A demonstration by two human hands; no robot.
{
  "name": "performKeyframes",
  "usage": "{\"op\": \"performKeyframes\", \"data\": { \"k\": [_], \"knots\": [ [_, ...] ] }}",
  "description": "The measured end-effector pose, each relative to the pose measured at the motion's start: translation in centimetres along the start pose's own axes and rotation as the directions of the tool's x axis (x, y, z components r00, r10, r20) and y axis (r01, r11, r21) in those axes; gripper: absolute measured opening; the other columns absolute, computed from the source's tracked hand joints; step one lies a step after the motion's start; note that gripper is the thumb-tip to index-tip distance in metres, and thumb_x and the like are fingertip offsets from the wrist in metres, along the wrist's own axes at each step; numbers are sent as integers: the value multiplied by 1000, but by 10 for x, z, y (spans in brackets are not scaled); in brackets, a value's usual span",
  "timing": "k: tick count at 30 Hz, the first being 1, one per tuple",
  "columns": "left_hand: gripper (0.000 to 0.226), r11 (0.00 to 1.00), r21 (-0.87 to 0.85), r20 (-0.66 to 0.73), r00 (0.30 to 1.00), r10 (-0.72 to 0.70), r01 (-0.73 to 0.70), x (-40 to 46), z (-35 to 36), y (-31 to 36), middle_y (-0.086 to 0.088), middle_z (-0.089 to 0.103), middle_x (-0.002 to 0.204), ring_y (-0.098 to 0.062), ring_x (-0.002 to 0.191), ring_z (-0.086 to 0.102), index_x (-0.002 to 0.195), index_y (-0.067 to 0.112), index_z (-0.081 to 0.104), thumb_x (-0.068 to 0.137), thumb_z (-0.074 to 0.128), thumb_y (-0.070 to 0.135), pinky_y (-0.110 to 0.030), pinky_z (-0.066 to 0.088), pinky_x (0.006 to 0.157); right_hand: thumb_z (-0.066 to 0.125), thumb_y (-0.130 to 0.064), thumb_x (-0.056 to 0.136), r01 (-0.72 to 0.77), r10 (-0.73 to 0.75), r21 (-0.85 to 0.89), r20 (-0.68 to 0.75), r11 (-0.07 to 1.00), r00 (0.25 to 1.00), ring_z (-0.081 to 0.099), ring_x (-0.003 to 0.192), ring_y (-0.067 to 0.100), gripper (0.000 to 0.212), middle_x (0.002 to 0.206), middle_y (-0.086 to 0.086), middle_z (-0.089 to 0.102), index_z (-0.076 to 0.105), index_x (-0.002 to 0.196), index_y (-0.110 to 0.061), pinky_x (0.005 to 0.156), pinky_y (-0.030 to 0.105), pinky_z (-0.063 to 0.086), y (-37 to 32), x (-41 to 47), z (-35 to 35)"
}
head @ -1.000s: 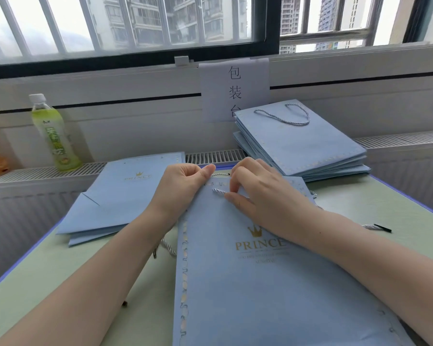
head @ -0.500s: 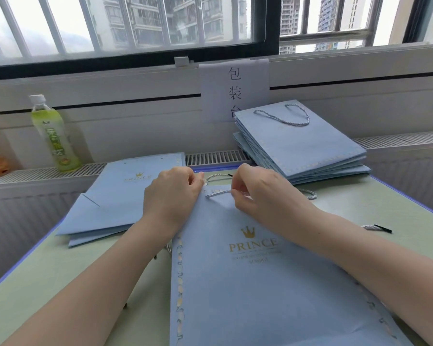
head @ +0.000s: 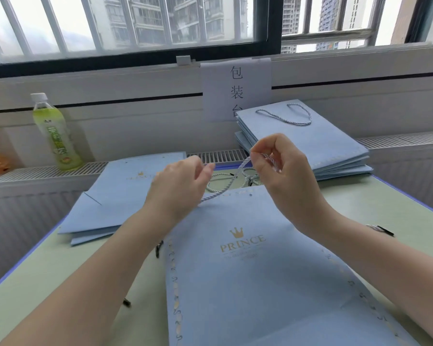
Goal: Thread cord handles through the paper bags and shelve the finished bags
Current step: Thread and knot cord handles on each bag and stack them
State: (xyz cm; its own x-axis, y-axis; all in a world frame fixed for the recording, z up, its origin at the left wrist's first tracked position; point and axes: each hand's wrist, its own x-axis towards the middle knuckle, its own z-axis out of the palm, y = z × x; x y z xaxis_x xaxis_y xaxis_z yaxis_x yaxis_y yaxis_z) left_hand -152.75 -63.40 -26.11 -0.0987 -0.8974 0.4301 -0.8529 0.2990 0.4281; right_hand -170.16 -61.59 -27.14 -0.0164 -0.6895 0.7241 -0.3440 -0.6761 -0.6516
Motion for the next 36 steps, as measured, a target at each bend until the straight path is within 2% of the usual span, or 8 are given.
{"op": "performKeyframes", "data": {
  "k": [4, 8, 15, 20, 24, 29, 32, 36],
  "knots": [
    [19, 731, -682, 215, 952, 217, -13, -11, 1, 27, 4, 69, 82, -3, 77, 64, 93, 13, 62, 91, 53, 29, -12, 47, 70, 57, -7, 92, 3, -5, 26, 54, 1000, 999, 54, 65, 3, 15, 69, -20, 59, 55, 88, -22, 63, 20, 44, -1, -3, 2],
    [19, 713, -696, 95, 974, 205, -82, -12, 8, 25, 6, 50, 51, -5, 46, 44, 78, 8, 59, 95, 51, 12, -10, 35, 51, 55, -14, 89, 28, -29, 19, 16, 999, 999, 59, 72, 23, 7, 79, -3, 64, 56, 91, -20, 69, 39, 51, 0, 0, 0],
    [27, 773, -579, -443, 896, -30, -260, -3, -5, 10, 14, 39, 44, -5, 45, 28, 73, 18, 61, 97, 51, 17, -16, 26, 46, 57, -18, 93, -10, 61, -266, 184, 964, 981, 52, 68, 7, 16, 74, -4, 59, 69, 92, -8, 64, 14, 37, 21, 3, -4],
    [29, 796, -516, -544, 839, -20, -316, -5, -3, 7, 11, 39, 47, -7, 45, 28, 72, 15, 57, 96, 46, 27, -21, 25, 46, 56, -26, 94, -26, 121, -400, 214, 916, 969, 44, 71, 10, 20, 76, -2, 47, 71, 89, -13, 65, 13, 33, 23, 4, -5],
    [47, 849, -454, -399, 914, 78, -270, -8, 3, 7, -4, 48, 47, -16, 45, 42, 63, 15, 59, 95, 36, 40, -31, 36, 51, 54, -18, 95, -149, 217, -316, 190, 937, 958, 52, 64, 21, 18, 71, 8, 63, 70, 89, -10, 64, 33, 42, 20, 6, -6],
    [42, 943, -315, -6, 994, 109, -105, -4, 17, 0, 10, 65, 56, -7, 60, 62, 62, 23, 65, 91, 47, 46, -34, 50, 69, 35, 15, 84, -466, 439, 54, 256, 883, 861, 62, 81, 8, 47, 90, 0, 70, 69, 95, -16, 75, 18, 47, 13, 8, -8],
    [6, 954, -265, 101, 980, 174, -142, -4, 26, -3, 14, 65, 80, -2, 75, 59, 93, 27, 67, 90, 62, 27, -26, 46, 75, 35, 15, 82, -515, 444, 167, 333, 841, 832, 63, 87, 12, 48, 97, 3, 72, 70, 95, -15, 85, 29, 46, 9, 9, -11],
    [45, 906, -395, 99, 973, 208, -154, -5, 28, 1, 7, 65, 101, -8, 95, 60, 125, 19, 53, 84, 69, 26, -13, 43, 76, 44, 6, 90, -433, 362, 76, 431, 898, 827, 62, 80, 9, 37, 84, -1, 71, 70, 85, -20, 82, 31, 47, 6, 5, -6]
  ]
}}
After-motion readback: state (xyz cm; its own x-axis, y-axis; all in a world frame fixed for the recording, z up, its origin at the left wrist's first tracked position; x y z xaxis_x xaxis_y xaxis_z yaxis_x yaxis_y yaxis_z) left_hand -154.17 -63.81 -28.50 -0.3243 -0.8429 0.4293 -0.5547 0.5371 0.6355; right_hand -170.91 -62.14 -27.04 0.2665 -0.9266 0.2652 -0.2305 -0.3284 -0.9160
